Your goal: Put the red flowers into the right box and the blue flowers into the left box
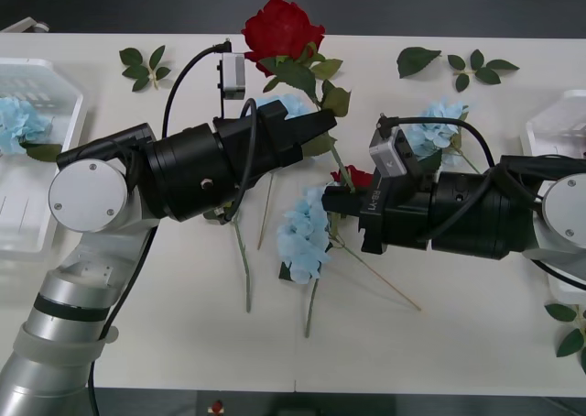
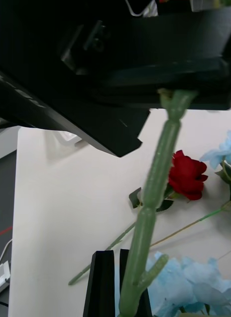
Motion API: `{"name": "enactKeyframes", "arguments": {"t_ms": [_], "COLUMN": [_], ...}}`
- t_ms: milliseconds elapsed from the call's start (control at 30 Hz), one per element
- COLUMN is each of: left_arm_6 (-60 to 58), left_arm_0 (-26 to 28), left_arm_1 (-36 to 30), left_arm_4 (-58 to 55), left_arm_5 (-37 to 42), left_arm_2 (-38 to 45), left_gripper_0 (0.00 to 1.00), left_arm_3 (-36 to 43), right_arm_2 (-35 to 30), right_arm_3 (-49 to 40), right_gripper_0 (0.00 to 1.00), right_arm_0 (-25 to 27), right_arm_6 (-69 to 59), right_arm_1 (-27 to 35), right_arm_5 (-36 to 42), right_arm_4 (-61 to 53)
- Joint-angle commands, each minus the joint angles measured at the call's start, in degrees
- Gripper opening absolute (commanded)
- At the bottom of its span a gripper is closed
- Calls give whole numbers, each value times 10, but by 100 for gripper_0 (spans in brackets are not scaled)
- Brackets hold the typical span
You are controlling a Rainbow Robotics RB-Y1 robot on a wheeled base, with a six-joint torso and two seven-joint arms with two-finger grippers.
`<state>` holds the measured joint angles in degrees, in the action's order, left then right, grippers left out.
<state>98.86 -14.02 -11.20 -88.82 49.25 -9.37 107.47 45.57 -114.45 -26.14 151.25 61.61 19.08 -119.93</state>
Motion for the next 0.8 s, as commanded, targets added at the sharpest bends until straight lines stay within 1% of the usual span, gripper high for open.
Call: {"name": "enactKeyframes", "arguments": {"t_ms": [33,67,133,200,233,267,300,333,367,467,500,667,800], "left_arm_6": [1,1,0,-2,-3,-4,-4,-3,-2,-2,-3,-14,-20], "left_arm_0": [-21,-21,-21,-18,-14,-11,-9,-2,0,10,14,27,29], "left_arm_1": [4,0,-9,-22,-37,-50,-58,-81,-93,-153,-170,-249,-299], "left_arm_4": [-3,-4,-9,-20,-34,-43,-50,-71,-79,-118,-128,-145,-149], "left_arm_5": [-21,-24,-24,-24,-24,-21,-21,-9,-2,56,73,155,218], "left_arm_2": [-10,-10,-8,-6,-6,-4,-2,3,8,37,48,100,139], "left_gripper_0": [19,33,52,62,70,73,75,77,78,80,80,81,84], "left_arm_3": [9,9,9,9,9,9,9,9,9,9,9,7,-27], "right_arm_2": [7,7,7,7,7,7,7,7,7,7,7,5,3], "right_arm_3": [-4,-3,-2,-1,-1,-1,-1,-1,-1,3,6,48,106], "right_gripper_0": [0,0,0,0,0,0,0,0,0,0,0,0,0], "right_arm_0": [-4,-3,-3,-4,-4,-4,-4,-6,-6,-13,-17,-52,-90], "right_arm_6": [-13,-13,-13,-13,-13,-13,-13,-14,-15,-18,-21,-27,-34], "right_arm_1": [15,15,14,15,17,18,19,24,26,42,48,93,125], "right_arm_5": [3,3,3,3,3,3,3,3,3,12,20,100,188], "right_arm_4": [8,8,8,8,8,8,8,8,8,7,1,-48,-80]}}
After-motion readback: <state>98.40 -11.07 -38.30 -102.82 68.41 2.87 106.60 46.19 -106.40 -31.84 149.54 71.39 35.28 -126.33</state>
